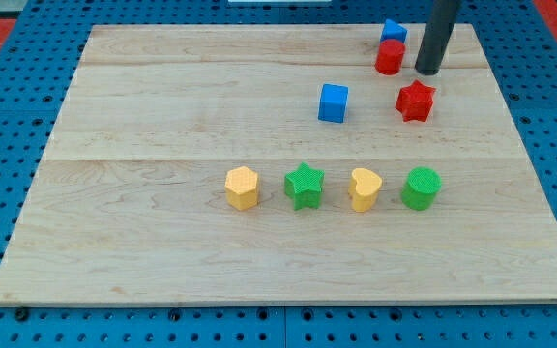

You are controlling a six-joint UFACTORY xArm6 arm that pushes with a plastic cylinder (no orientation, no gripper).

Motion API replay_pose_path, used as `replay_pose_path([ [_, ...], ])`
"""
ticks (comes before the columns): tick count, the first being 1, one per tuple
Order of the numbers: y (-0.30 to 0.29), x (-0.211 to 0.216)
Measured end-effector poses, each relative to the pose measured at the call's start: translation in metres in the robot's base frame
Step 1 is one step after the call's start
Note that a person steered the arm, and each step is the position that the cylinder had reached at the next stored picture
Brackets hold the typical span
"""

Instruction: Move the red circle closer to the blue cube

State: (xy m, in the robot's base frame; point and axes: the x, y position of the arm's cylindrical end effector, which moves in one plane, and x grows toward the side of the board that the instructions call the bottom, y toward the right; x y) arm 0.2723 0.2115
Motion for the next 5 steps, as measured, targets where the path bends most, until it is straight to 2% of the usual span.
replay_pose_path([
  [1, -0.023, -0.026],
  [3, -0.146, -0.013],
  [4, -0.107, -0.012],
  [5, -0.054, 0.013],
])
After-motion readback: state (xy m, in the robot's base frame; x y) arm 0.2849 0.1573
